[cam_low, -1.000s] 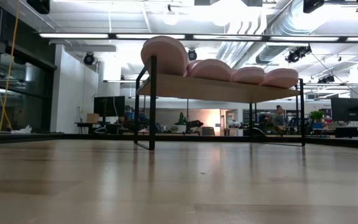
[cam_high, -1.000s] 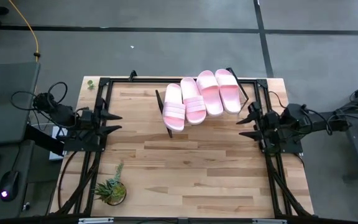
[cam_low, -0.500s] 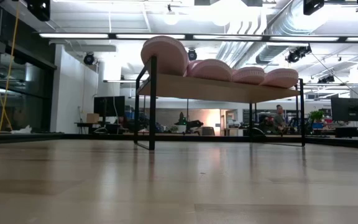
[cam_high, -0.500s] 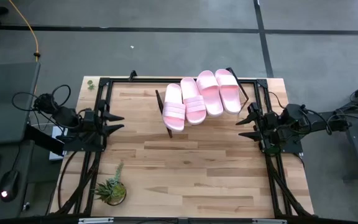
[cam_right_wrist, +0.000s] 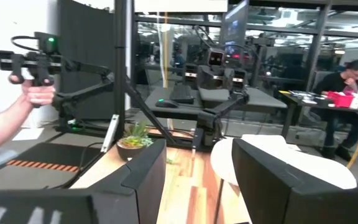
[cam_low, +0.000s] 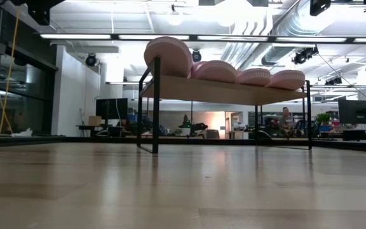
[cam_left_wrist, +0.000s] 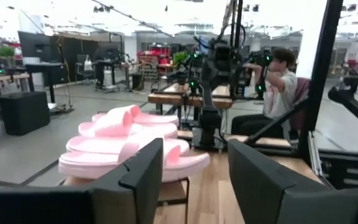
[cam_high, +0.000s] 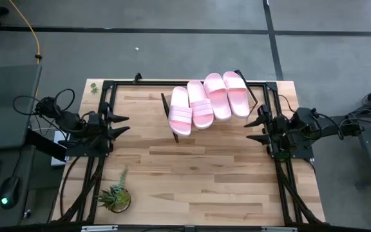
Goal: Pick and place slides into the shelf
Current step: Return to Home Position
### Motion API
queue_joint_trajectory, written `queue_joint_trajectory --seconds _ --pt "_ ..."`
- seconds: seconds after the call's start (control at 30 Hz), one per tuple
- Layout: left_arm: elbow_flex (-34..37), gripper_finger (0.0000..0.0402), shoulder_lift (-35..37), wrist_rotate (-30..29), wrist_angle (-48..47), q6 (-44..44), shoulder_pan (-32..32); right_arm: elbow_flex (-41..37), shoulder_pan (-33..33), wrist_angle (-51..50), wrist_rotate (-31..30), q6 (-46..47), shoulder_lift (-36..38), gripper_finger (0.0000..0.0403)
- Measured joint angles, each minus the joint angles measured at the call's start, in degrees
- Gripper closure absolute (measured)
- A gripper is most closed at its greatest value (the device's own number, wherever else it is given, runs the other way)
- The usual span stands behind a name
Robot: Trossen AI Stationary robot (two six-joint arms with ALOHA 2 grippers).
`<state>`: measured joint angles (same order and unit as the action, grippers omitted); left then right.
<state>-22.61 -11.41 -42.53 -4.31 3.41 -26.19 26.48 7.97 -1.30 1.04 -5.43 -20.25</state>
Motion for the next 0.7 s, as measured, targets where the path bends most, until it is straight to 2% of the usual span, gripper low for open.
queue_joint_trajectory --seconds 0.2,0.3,0.5,0.63,0.7 --pt "-0.03 0.0210 -0.99 1.73 -0.14 -0.96 5.12 0.00 0.00 -0.25 -1.25 0.00 0.00 0.0227" --pt "-0.03 0.0208 -3.99 8.61 0.75 -3.62 10.09 0.00 0.00 -0.26 -1.25 0.00 0.00 0.0227" --pt "0.00 0.0215 -12.38 19.61 6.66 -3.53 21.86 0.00 0.00 -0.26 -1.27 0.00 0.00 0.0227" --pt "-0.82 0.0221 -12.83 26.31 8.91 -3.62 26.78 0.00 0.00 -1.43 -1.27 0.44 0.02 0.0227" --pt "-0.84 0.0224 -12.21 27.48 7.37 -3.40 28.31 0.00 0.00 -2.50 -1.27 0.43 0.02 0.0227"
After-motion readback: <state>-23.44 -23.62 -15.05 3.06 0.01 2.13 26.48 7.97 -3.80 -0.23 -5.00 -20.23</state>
